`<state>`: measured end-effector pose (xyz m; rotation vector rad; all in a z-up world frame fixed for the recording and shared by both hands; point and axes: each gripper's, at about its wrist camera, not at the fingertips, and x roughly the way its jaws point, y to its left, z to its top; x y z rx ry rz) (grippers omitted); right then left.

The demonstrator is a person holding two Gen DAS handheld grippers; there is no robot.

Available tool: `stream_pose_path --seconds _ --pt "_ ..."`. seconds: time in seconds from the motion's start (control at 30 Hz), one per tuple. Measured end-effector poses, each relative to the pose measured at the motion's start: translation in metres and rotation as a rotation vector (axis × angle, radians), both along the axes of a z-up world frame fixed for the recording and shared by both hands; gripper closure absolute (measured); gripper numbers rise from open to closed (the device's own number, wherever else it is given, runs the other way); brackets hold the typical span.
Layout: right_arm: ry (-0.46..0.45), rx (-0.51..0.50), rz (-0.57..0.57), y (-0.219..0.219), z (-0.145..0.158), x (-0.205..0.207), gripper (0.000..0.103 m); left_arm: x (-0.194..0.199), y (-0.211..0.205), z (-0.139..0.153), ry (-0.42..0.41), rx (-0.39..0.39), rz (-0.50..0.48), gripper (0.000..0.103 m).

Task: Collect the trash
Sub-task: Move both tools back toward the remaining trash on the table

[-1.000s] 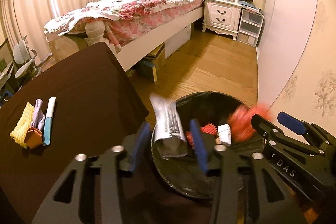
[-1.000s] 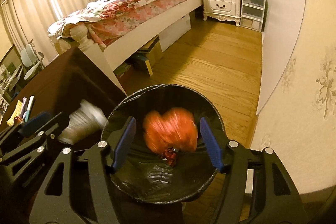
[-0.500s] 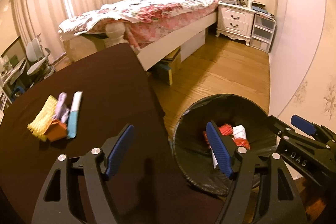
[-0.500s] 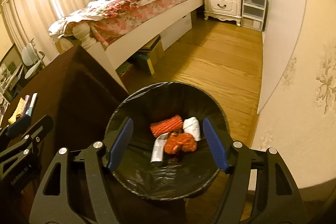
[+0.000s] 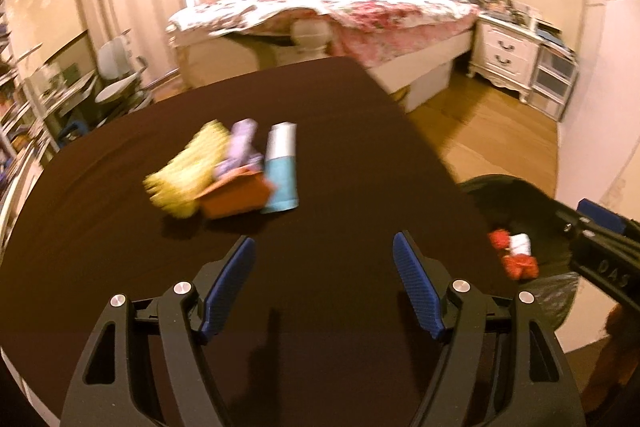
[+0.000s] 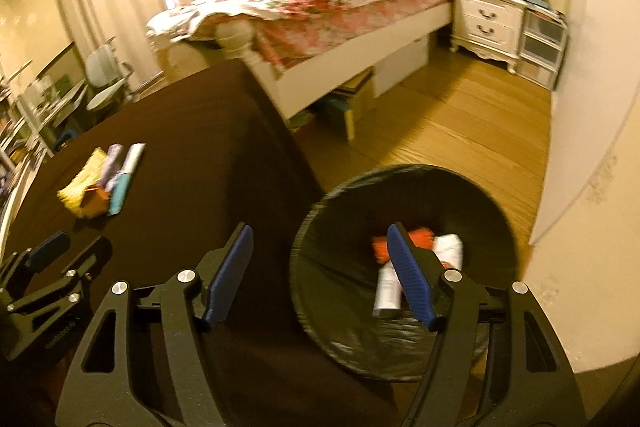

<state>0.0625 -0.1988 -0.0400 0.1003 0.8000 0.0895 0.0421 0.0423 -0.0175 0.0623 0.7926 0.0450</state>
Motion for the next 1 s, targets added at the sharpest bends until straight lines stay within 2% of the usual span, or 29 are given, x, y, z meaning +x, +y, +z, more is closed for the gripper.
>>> stream_pose_path --seconds 0.43,0.73,1.0 --pt "0.022 0.015 0.180 0.087 0.003 0.022 0.035 -0.014 0.085 -0.002 0.014 0.011 0.164 0.031" --pt "0.039 0.003 0.219 0.128 0.001 0.048 0.035 -0.017 0.134 -0.007 0.035 0.009 0.257 0.031" --pt "0.063 -0.031 0.243 0.151 -0.010 0.056 0.034 -0.021 0.154 -0.009 0.046 -0.018 0.293 0.031"
